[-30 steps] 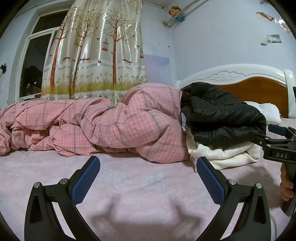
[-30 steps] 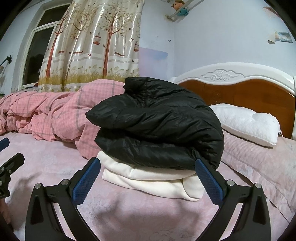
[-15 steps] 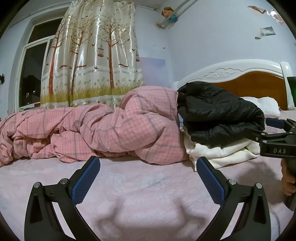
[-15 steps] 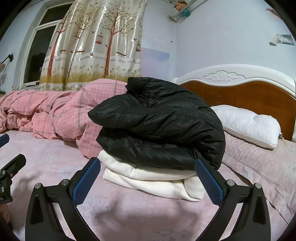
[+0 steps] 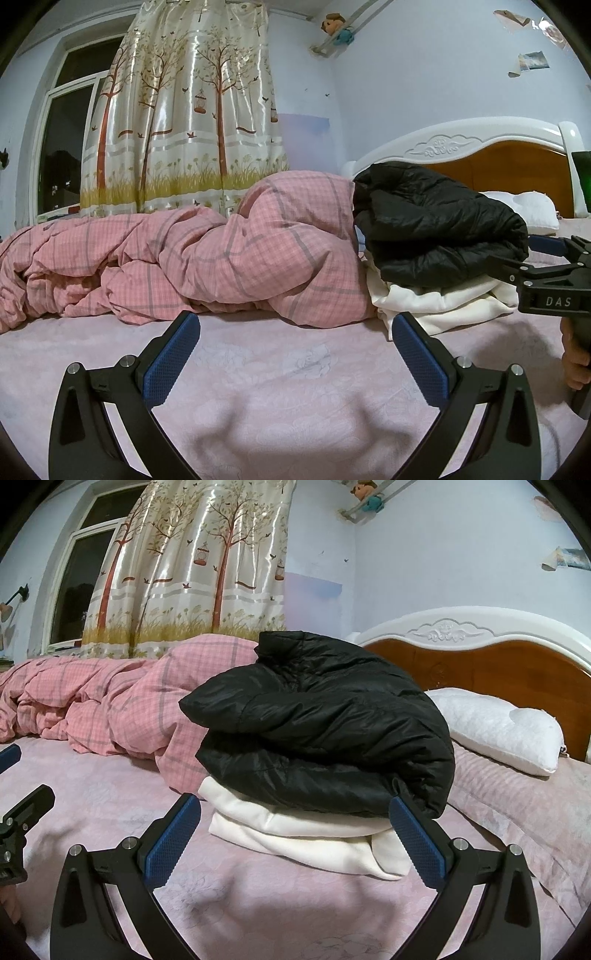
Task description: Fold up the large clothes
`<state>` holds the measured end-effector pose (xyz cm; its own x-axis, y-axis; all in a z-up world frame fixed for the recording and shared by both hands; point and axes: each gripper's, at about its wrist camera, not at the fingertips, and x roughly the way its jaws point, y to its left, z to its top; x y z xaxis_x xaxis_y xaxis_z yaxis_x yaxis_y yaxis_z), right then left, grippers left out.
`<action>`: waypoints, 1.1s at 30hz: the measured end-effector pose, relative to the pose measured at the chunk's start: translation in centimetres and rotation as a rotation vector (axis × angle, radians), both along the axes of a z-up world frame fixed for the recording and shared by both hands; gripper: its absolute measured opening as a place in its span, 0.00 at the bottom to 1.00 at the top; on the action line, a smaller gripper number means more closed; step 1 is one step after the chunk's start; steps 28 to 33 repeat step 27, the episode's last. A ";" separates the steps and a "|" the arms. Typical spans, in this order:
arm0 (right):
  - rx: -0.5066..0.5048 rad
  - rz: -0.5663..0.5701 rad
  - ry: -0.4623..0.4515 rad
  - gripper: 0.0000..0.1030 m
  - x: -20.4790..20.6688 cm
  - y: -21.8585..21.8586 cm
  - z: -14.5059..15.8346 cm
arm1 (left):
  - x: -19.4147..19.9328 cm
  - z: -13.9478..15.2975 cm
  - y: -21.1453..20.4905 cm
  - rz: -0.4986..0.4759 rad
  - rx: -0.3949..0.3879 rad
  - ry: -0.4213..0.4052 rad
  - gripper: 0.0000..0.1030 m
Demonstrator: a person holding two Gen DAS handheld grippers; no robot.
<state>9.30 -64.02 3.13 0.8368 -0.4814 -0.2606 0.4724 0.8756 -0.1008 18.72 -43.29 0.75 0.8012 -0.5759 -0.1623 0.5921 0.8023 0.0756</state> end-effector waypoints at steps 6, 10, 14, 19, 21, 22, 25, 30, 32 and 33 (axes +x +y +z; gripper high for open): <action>-0.004 0.001 0.000 1.00 0.1 0.0 0.0 | 0.0 0.0 0.2 -0.003 0.000 0.002 1.00; -0.003 0.003 0.000 1.00 0.1 -0.1 -0.1 | 0.0 0.0 0.1 -0.002 0.001 0.002 1.00; -0.002 0.002 0.001 1.00 0.1 -0.1 0.0 | 0.0 0.0 0.2 -0.002 0.001 0.002 1.00; -0.003 0.003 0.001 1.00 0.1 -0.1 0.0 | -0.1 0.0 0.3 -0.007 0.002 -0.004 1.00; -0.003 0.002 0.001 1.00 0.1 -0.1 0.0 | -0.1 0.0 0.3 -0.005 0.003 -0.003 1.00; -0.003 0.002 0.001 1.00 0.1 -0.1 0.0 | -0.1 0.0 0.3 -0.005 0.001 -0.003 1.00; -0.003 0.003 0.003 1.00 0.1 0.0 0.0 | -0.1 0.0 0.3 -0.006 0.003 -0.001 1.00; -0.003 0.006 0.005 1.00 0.3 -0.2 -0.1 | -0.1 0.0 0.4 -0.008 0.006 0.003 1.00; -0.003 0.006 0.005 1.00 0.3 -0.2 -0.1 | -0.1 0.0 0.4 -0.008 0.006 0.003 1.00; -0.003 0.006 0.005 1.00 0.3 -0.2 -0.1 | -0.1 0.0 0.4 -0.008 0.006 0.003 1.00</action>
